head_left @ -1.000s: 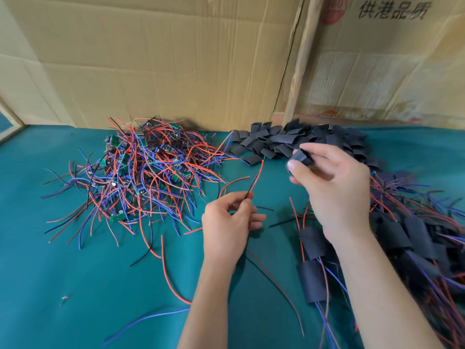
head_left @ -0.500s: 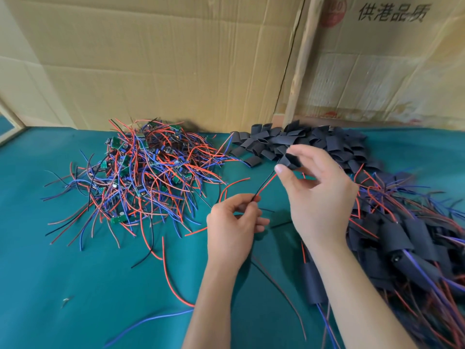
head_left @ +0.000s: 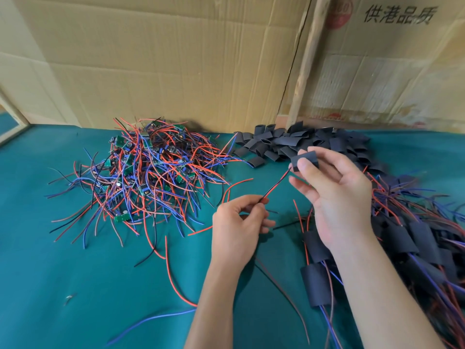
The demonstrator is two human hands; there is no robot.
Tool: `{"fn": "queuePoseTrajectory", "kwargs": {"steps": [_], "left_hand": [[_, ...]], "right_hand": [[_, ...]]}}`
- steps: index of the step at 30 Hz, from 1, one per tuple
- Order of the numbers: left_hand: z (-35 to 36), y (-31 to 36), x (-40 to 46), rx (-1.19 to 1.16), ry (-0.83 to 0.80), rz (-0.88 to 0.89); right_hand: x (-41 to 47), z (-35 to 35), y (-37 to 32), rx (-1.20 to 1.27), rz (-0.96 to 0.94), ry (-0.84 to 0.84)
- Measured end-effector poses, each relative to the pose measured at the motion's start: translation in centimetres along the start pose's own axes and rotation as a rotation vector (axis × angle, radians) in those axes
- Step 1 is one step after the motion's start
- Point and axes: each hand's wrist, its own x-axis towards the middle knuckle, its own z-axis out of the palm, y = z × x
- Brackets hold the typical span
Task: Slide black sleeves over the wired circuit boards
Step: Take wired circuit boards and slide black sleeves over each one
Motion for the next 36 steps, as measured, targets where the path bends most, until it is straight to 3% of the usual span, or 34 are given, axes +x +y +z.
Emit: {"fn": "queuePoseTrajectory", "kwargs": {"steps": [7,17,25,33,36], "left_hand": [[0.0,0.1,0.1,-0.017,0.004,-0.018],[0.1,-0.2,0.1,0.040,-0.016,0.033],[-0.1,0.0,0.0,-0.035,-0.129,0.107],[0.1,0.1,-0.2,-0.012,-0.163,0.009],[0.1,0.1,-0.2,-0.017,-0.187,0.012]], "right_hand": [[-0.1,-0.2,-0.2,0.113,0.111,-0.069],[0.0,-0.7,-0.1,-0.263,-0.017,-0.142],[-0.4,-0.5,0.8,-0.324,0.143,-0.305],[-0.8,-0.1,1.4,-0.561,0.122,-0.368],[-0.9,0.0,1.6,-0.528,0.144,-0.353]]}}
